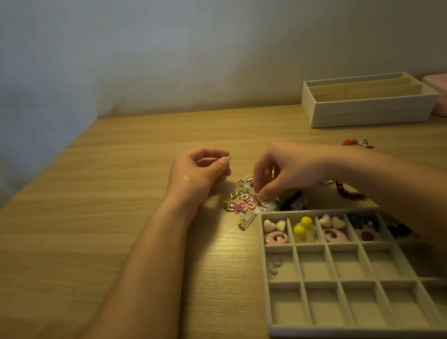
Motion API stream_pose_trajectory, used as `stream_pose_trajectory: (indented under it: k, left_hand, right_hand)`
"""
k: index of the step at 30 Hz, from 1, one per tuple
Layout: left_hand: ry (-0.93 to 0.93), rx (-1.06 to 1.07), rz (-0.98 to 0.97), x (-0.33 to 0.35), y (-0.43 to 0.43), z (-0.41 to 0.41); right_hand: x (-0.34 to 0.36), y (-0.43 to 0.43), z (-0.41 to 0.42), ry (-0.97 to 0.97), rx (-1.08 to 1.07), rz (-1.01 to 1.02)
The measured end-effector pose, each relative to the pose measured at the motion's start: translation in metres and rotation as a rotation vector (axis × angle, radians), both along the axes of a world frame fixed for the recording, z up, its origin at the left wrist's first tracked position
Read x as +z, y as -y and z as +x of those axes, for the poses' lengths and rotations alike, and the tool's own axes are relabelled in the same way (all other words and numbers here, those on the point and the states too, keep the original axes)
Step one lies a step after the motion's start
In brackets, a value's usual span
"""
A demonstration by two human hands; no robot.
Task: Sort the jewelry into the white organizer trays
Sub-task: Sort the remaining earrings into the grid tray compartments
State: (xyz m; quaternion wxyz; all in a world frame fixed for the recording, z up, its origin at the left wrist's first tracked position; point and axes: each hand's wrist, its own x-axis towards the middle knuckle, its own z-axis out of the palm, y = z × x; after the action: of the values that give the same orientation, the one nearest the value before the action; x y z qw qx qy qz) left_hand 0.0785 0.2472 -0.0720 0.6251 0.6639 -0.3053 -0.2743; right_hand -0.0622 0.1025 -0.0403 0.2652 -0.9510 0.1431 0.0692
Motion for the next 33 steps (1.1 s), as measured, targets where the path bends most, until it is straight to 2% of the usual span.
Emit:
stream_pose_trajectory:
  k: [6, 9, 11, 13, 15, 18, 26, 30, 33]
  left_hand:
    - [-0.043, -0.064, -0.040, 0.003, -0.005, 0.000]
    - [-0.019, -0.084, -0.041, 0.002, -0.005, 0.000]
    - [0.063, -0.069, -0.010, 0.000, -0.004, 0.001]
    - [0.259, -0.030, 0.084, -0.003, -0.003, 0.004]
    - [0.462, 0.005, 0.180, -0.006, -0.001, 0.006]
    - [0.615, 0.001, 0.241, -0.010, 0.002, 0.006]
    - [0.720, -0.089, 0.279, -0.007, 0.005, -0.003]
    - [0.745, -0.193, 0.347, -0.004, 0.003, -0.003]
    - [0.798, -0.187, 0.400, 0.000, 0.001, -0.003]
  right_hand:
    - [0.011, 0.001, -0.003, -0.108, 0.035, -0.007]
    - [0.012, 0.005, -0.002, 0.001, -0.055, -0.026]
    - [0.009, 0.007, 0.000, 0.112, -0.124, -0.047]
    - [0.005, 0.008, 0.001, 0.173, -0.169, -0.047]
    - [0.001, 0.007, 0.004, 0.162, -0.174, -0.048]
    - [-0.005, 0.002, 0.010, 0.112, -0.135, -0.091]
    - [-0.006, 0.001, 0.014, 0.131, -0.115, -0.162]
    - [-0.005, 0.004, 0.012, 0.124, -0.139, -0.181]
    - [-0.003, 0.009, 0.008, 0.097, -0.168, -0.173]
